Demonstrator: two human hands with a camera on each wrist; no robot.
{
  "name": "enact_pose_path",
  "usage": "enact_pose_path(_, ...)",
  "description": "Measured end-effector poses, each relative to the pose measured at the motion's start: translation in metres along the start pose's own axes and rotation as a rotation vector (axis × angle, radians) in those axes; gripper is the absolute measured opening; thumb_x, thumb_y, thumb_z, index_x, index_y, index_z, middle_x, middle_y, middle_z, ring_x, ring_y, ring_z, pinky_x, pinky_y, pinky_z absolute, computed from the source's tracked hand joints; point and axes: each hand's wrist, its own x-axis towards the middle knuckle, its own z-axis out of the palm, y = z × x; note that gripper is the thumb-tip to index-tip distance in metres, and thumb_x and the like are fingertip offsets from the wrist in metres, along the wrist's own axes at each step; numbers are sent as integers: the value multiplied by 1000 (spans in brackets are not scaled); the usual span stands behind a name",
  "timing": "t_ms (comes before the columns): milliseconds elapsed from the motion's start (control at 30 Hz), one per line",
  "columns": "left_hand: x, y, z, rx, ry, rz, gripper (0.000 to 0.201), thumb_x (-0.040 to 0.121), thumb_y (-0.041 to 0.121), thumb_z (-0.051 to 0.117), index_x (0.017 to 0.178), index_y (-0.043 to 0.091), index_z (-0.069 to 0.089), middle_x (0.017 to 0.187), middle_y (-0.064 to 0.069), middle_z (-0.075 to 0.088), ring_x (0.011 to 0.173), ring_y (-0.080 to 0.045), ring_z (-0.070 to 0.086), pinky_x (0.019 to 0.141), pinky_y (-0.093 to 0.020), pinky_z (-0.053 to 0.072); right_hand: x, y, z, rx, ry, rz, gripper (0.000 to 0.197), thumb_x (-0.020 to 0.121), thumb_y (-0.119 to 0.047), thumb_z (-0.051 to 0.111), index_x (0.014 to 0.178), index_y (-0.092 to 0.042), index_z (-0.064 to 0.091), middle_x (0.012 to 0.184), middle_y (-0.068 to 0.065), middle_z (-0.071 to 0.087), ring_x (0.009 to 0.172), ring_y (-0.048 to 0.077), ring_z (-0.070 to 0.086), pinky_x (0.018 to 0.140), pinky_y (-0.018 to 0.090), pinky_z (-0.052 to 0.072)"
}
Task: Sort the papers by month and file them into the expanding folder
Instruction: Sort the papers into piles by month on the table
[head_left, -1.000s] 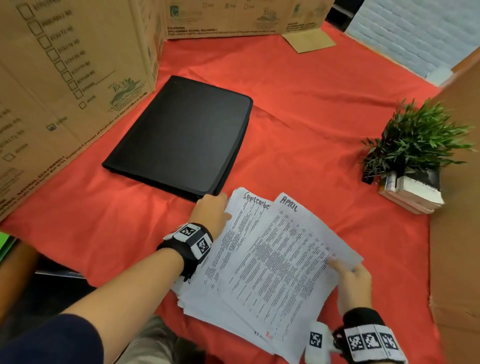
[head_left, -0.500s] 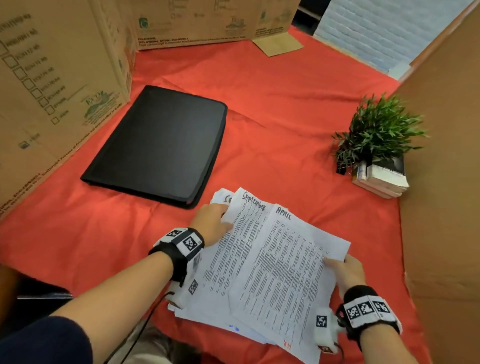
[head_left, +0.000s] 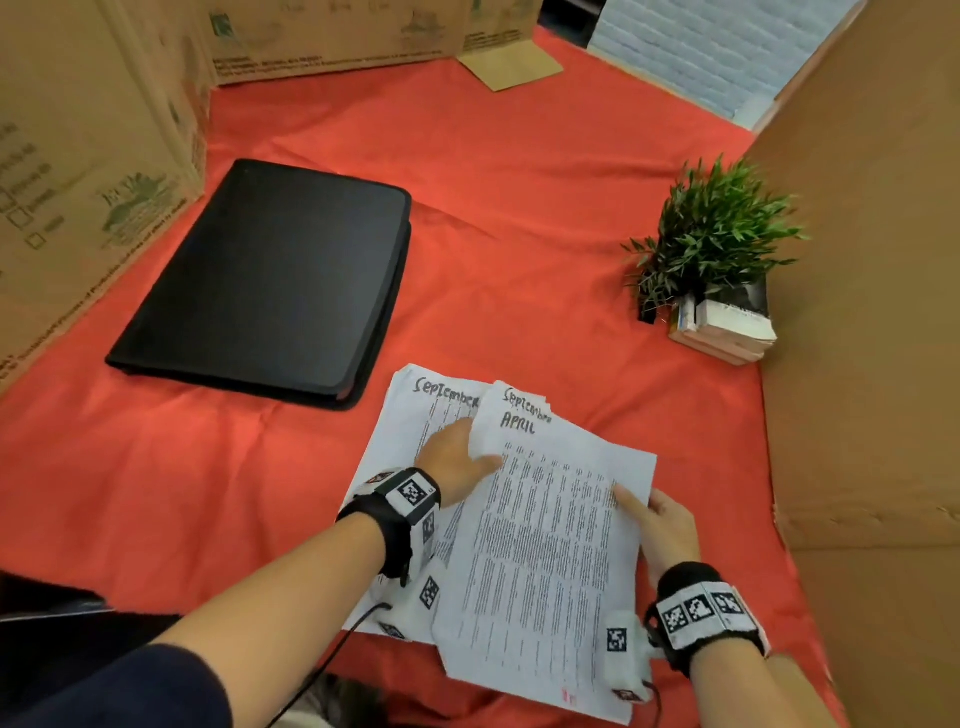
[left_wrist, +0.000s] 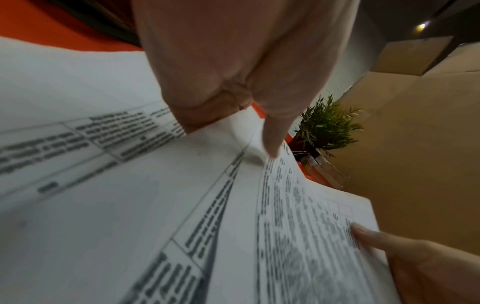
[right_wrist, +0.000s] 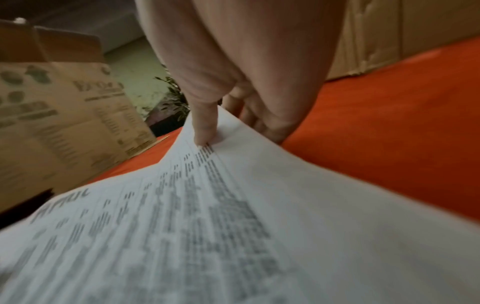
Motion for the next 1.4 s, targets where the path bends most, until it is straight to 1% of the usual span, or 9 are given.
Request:
enact_pose_path(167, 4, -15, -4, -273, -5, -6, 39, 85, 0, 68, 121, 13, 60, 115, -3, 67, 106, -22, 65, 93, -43, 53, -18, -8, 7, 176, -126, 95, 18, 88, -10, 66, 104, -2, 68, 96, 14, 75, 87, 28, 72, 72, 35, 56)
enact_pose_path(267, 6, -22, -10, -201, -41, 63, 28, 84, 8, 71, 110, 15, 64, 109, 0, 69, 99, -16, 66, 92, -40, 54, -22, -10, 9, 140, -191, 92, 22, 87, -6, 66, 107, 1, 68, 99, 16, 74, 90, 30, 72, 71, 35, 58)
enact_pose_path(433, 1, -32, -42, 413, 514, -134, 47, 82, 40, 72, 113, 11, 52, 116, -6, 54, 105, -25, 56, 86, -38, 48, -21, -14, 12, 116, -187, 92, 20, 88, -6, 65, 106, 2, 68, 95, 16, 74, 87, 30, 72, 69, 34, 59)
enact_pose_path(567, -6, -45, -47, 554, 390, -293, 78, 72, 55, 77, 122, 5, 44, 125, -12, 52, 113, -28, 54, 87, -36, 45, -25, -17, 23, 143, -241, 85, 16, 90, -5, 62, 104, 0, 69, 96, 16, 74, 85, 29, 72, 65, 30, 60)
enact_pose_path(800, -1, -52, -75, 537, 352, -181, 31, 85, 34, 72, 98, 8, 62, 106, -12, 66, 101, -33, 60, 85, -39, 50, -22, -15, 40, 122, -241, 46, 18, 88, -2, 63, 104, 4, 69, 100, 22, 72, 88, 34, 71, 82, 43, 56)
enact_pose_path(967, -6, -50, -83, 463, 366, 66, 30, 86, 23, 65, 67, 19, 42, 74, -3, 56, 75, -29, 56, 64, -35, 44, -24, -20, 37, 102, -170, -48, 16, 84, 6, 63, 98, -1, 69, 92, 17, 74, 73, 26, 72, 63, 33, 59)
enact_pose_path(1067, -10, -40, -71, 179, 409, 255, 22, 92, 18, 59, 76, 14, 45, 67, 3, 49, 64, -20, 46, 59, -32, 36, -25, -25, 37, 165, -250, -18, 21, 85, 7, 60, 104, 1, 68, 99, 18, 73, 87, 32, 71, 74, 37, 57)
enact_pose_path(1200, -6, -36, -56, -341, 225, 24, 26, 92, 34, 64, 104, 12, 61, 96, -5, 70, 87, -20, 67, 79, -34, 54, -21, -24, 43, 164, -271, 47, 20, 91, 1, 56, 108, 0, 66, 103, 18, 73, 94, 33, 69, 83, 41, 54)
enact_pose_path(1400, -1, -33, -40, -275, 213, 17, 31, 79, 33, 69, 93, 5, 72, 95, -13, 74, 88, -28, 69, 82, -44, 54, -16, -20, 37, 132, -138, 34, 16, 96, -10, 55, 107, -3, 65, 103, 15, 72, 86, 24, 70, 73, 33, 54)
